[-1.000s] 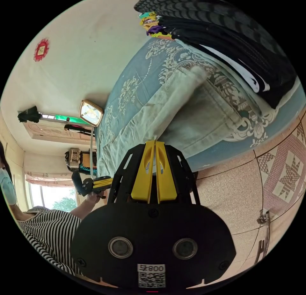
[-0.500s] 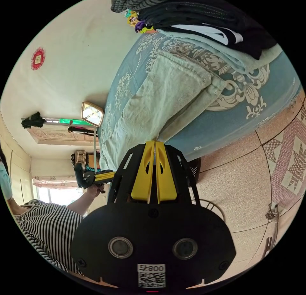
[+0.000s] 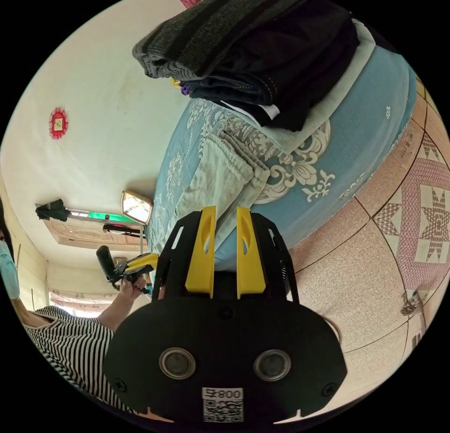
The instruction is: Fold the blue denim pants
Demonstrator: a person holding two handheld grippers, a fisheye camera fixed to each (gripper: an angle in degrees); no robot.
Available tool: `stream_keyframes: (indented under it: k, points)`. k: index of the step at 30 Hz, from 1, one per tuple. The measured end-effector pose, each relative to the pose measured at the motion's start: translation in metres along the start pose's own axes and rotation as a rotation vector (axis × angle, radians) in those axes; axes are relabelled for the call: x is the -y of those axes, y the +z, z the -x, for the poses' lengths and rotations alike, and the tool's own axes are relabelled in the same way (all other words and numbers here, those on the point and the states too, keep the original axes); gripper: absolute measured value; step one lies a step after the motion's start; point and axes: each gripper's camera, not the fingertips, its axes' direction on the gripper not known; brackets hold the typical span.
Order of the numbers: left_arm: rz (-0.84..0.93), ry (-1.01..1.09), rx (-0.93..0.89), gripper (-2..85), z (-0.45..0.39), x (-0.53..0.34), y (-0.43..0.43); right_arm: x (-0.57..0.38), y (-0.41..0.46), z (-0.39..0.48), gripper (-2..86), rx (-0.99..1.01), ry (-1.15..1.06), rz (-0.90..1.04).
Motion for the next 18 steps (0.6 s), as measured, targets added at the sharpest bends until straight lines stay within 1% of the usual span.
stream_keyframes:
  k: [4,10,13,18]
  points:
    - [-0.054,0.052,-0.008,7.5,0.012,0.092,-0.008,0.004,0.001,-0.007,8.3,-0.01,0.03,-0.006]
    - [-0.038,0.092,0.002,8.0,0.019,0.216,-0.003,0.005,0.002,-0.011,7.4,-0.002,0.065,-0.012]
    - [0.014,0.103,0.012,7.8,0.019,0.261,0.008,0.007,0.004,-0.009,6.4,-0.006,0.057,-0.002]
    - [0.112,0.163,0.057,4.5,0.009,0.298,0.026,0.008,0.007,-0.001,2.8,-0.01,0.034,0.026]
